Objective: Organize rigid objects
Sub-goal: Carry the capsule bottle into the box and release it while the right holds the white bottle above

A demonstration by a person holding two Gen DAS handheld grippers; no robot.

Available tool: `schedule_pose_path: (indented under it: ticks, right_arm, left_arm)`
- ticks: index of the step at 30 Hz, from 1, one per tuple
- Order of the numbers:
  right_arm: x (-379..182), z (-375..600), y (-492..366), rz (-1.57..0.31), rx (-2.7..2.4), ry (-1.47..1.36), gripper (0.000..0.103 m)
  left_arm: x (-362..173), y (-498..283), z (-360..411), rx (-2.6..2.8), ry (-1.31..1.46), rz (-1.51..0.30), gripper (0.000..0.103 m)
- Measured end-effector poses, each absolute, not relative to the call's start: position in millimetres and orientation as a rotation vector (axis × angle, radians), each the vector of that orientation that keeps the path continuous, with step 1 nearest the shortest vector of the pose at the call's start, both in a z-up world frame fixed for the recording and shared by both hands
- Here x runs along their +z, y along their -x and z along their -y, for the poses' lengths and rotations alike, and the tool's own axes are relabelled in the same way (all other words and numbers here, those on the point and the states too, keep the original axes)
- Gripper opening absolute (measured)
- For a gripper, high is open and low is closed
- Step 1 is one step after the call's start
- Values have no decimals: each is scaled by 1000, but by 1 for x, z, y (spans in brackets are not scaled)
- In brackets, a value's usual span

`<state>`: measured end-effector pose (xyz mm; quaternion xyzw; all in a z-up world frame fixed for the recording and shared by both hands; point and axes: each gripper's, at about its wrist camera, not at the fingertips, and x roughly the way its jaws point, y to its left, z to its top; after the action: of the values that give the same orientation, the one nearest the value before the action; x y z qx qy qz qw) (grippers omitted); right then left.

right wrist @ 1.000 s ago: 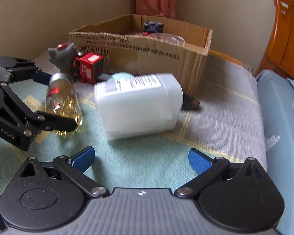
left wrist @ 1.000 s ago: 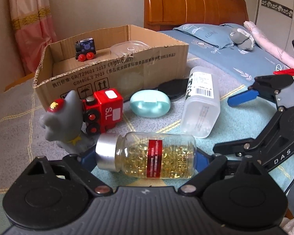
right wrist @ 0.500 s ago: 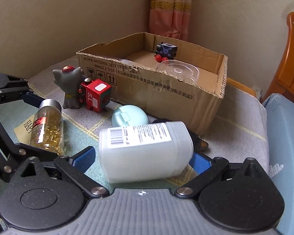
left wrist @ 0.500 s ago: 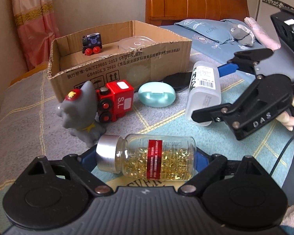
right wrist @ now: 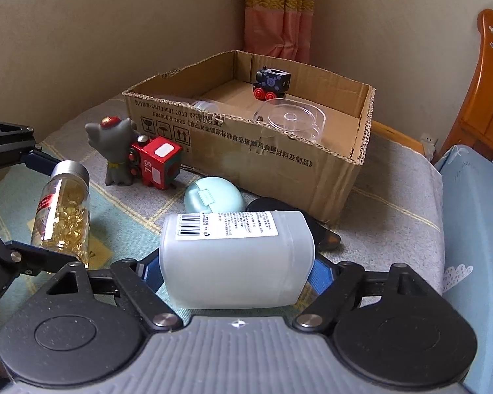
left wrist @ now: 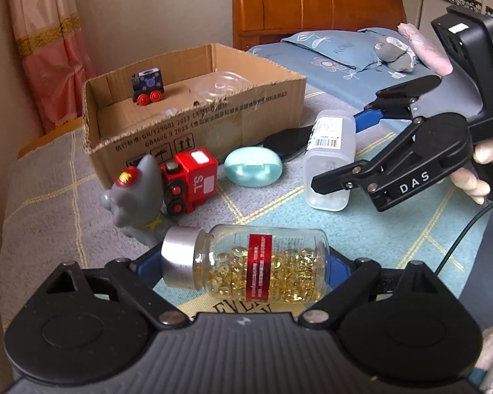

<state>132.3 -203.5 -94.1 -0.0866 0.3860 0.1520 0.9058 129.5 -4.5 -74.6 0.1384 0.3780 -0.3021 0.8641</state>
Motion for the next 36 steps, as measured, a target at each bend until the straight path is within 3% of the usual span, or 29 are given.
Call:
schedule_pose_path:
  ticks: [11,20,36]
  right_arm:
    - [-42,206,-123,-750,364,210,87]
    - [-2,210,-140,-658,351,191,87]
    - [12,218,-186,-640,314,168,87]
  left_arm:
    - [-18,-138,0,-649,-302,-778,93]
    - [23,-189,8,-619,-313,-699,93]
    - [7,-293,22,-512,-307,-741,94]
